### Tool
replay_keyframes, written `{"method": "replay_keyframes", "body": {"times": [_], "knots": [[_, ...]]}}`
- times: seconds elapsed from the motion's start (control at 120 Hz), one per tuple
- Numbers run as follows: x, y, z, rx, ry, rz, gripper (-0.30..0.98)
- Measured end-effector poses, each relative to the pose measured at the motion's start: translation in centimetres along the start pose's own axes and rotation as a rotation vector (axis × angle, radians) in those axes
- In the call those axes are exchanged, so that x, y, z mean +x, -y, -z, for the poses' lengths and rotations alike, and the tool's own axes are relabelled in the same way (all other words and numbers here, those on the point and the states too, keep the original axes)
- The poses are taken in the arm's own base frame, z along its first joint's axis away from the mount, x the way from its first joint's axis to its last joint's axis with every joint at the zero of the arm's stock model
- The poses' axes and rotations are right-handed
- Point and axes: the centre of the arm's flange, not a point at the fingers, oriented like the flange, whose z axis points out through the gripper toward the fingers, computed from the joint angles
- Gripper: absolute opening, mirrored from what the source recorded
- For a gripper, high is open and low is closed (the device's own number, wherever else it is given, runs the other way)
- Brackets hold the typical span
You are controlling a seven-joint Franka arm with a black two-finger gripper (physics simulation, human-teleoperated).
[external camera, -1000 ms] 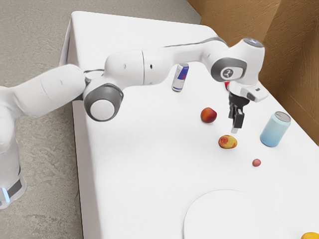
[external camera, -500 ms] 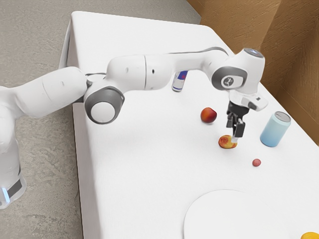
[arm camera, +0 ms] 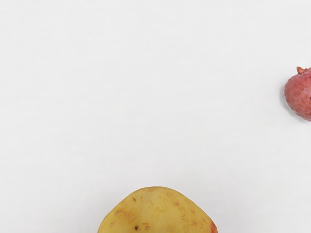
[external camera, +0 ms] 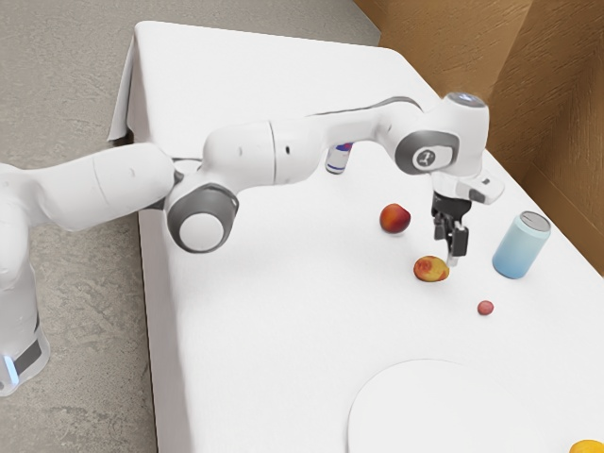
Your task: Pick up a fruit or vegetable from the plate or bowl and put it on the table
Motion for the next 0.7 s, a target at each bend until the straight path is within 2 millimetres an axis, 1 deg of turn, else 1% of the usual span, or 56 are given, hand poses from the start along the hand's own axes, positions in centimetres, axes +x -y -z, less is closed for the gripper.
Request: {"method": "replay_keyframes", "body": {"times": [0.133,0.317,0.375,0.608,0.7], "knots": [[0.1,-0.1,-0.5,-0.004,-0.008,0.003,0.69],[-0.1,0.6,-2.9,-0.009,0.028,0.015,0.69],[-0.2,0.6,-3.3,-0.010,0.033,0.017,0.69],[-0.2,0.6,-3.6,-0.012,0.034,0.021,0.69],[-0.1,0.2,-3.3,-0.019,0.028,0.018,0.69]]}}
